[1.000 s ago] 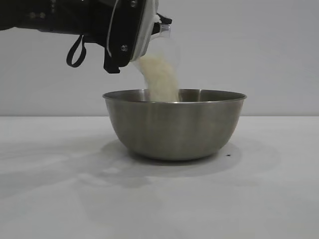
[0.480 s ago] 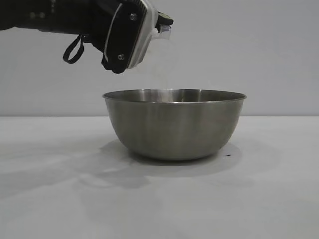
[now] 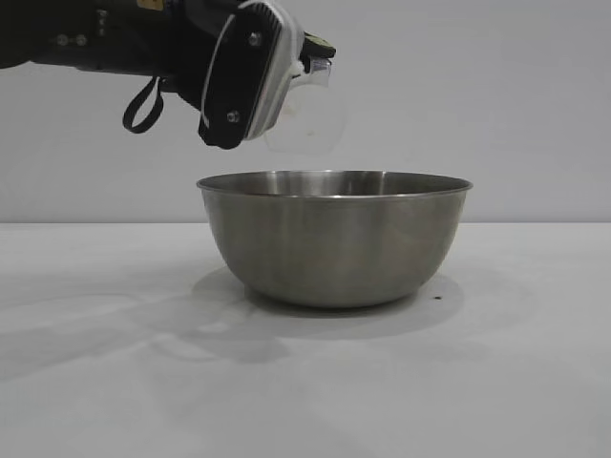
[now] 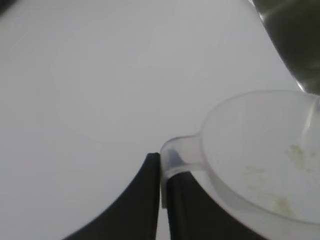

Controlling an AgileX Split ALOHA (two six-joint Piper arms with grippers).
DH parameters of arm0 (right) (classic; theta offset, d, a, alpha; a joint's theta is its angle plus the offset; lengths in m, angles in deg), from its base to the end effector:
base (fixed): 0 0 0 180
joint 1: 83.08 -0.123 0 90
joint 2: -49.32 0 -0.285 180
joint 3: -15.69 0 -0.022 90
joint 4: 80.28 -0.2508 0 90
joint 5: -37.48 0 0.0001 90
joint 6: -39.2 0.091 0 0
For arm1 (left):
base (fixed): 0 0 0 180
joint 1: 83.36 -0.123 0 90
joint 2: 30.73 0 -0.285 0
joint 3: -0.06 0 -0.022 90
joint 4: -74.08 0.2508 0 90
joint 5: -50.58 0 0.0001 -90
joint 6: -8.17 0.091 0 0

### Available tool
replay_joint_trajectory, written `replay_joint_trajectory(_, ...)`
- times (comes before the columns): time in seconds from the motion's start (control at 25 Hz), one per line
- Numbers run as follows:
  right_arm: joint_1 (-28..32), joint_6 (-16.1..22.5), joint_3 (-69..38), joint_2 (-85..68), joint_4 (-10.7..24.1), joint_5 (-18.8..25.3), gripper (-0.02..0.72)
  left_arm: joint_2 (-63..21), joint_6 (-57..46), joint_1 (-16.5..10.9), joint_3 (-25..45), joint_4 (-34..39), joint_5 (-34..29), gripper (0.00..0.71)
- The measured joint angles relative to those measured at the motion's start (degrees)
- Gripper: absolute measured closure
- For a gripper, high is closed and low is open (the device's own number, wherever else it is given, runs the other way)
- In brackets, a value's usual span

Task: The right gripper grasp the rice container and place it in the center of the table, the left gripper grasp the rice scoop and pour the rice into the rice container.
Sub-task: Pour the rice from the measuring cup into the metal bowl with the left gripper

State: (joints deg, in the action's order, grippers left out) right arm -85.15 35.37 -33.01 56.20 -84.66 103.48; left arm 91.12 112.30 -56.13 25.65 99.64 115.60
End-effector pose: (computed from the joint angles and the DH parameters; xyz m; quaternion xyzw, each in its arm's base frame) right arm -0.0114 0.0059 0.2695 -0.0484 0.8709 0.0306 0.4882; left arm 0.3281 -0.2089 0.1731 0.6730 0.0711 0.4078 0.6130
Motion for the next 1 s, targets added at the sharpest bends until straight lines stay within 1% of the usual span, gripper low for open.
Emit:
replay_joint_trajectory(0.16,0.0,0.0,0.0,0.0,0.0,0.0,0.324,0.0,-10.6,0.0,0.0,0.0,0.0,0.710)
replay_joint_trajectory(0.44,0.0,0.0,0.0,0.0,0.0,0.0,0.324,0.0,-27.5,0.0,0.0,-2.0,0.0,0.710)
replay_joint_trajectory(0.72,0.0,0.0,0.0,0.0,0.0,0.0,0.324,0.0,-41.1,0.0,0.0,-8.2,0.0,0.710)
replay_joint_trajectory(1.0,0.0,0.0,0.0,0.0,0.0,0.0,0.324,-1.6,-56.9,0.0,0.0,-18.1,0.0,0.710)
